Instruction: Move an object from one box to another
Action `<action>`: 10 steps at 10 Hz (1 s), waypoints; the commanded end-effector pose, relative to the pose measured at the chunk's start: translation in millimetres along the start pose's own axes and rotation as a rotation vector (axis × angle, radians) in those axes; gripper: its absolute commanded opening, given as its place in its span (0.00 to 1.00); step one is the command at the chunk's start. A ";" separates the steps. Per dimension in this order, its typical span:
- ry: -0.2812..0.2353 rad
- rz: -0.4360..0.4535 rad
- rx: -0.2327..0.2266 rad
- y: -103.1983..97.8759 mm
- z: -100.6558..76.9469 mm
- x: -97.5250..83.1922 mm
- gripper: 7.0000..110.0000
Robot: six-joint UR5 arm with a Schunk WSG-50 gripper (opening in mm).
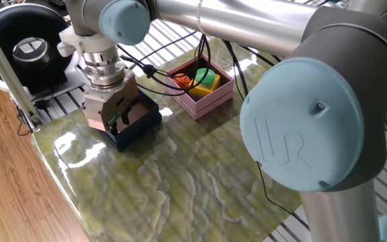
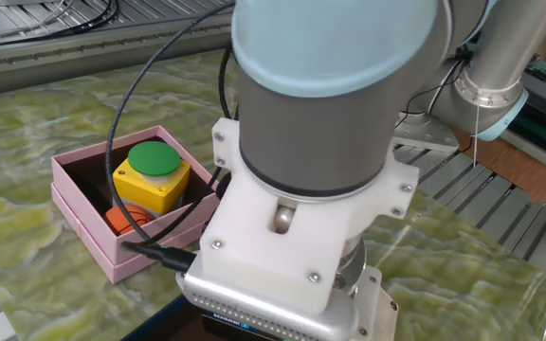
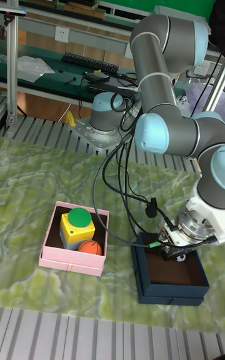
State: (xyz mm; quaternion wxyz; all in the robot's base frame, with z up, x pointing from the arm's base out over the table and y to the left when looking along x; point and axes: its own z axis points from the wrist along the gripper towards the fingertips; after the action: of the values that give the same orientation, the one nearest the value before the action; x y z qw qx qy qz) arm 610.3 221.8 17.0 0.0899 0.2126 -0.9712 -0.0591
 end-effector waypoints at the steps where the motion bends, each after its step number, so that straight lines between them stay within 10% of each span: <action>1: -0.003 -0.001 -0.054 9.0 -2.4 0.7 0.36; 10: -0.016 -0.015 -0.082 10.8 0.5 -2.9 0.36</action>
State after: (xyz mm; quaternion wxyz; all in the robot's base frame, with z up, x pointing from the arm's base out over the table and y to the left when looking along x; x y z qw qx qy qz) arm 607.2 228.3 16.5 0.0935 0.2172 -0.9675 -0.0896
